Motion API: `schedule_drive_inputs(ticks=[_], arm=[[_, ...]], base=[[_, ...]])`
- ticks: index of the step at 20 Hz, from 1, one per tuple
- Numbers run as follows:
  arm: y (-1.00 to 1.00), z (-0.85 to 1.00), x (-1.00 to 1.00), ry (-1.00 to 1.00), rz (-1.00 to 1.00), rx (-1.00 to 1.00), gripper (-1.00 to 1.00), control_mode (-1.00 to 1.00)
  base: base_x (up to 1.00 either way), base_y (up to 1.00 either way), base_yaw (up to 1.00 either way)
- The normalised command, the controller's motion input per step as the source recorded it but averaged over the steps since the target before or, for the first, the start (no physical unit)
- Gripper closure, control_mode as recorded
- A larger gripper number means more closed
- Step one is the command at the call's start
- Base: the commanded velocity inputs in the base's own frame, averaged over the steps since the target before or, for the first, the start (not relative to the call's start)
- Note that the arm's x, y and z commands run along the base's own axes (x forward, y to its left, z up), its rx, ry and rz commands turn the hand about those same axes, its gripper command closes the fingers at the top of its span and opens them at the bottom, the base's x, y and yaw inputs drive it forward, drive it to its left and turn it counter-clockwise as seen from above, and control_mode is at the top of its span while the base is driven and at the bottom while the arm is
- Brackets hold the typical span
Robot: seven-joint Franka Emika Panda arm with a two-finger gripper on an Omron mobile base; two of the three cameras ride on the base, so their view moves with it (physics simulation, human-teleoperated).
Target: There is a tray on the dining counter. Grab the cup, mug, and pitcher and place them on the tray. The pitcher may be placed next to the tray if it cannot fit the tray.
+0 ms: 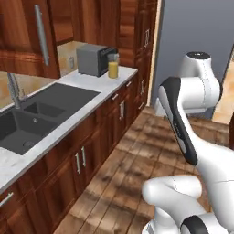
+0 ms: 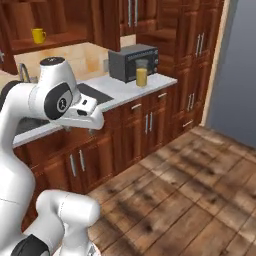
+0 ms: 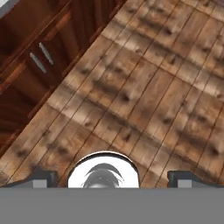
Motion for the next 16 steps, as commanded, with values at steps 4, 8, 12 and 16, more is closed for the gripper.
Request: schedule_drive_inputs(ticks=[4,8,12,16], arm=[[0.00,0.00,0.00,0.00,0.00,0.00,-1.00,1.00],[0.00,0.00,0.00,0.00,0.00,0.00,-1.00,1.00],[0.00,0.00,0.00,0.00,0.00,0.00,-1.00,1.00],[0.00,0.00,0.00,0.00,0.00,0.00,-1.00,1.00]], base=[[0.00,-0.33,0.85],[0.02,-0.99,0.55],[0.15,-1.00,0.52],[0.39,-0.79,0.56]])
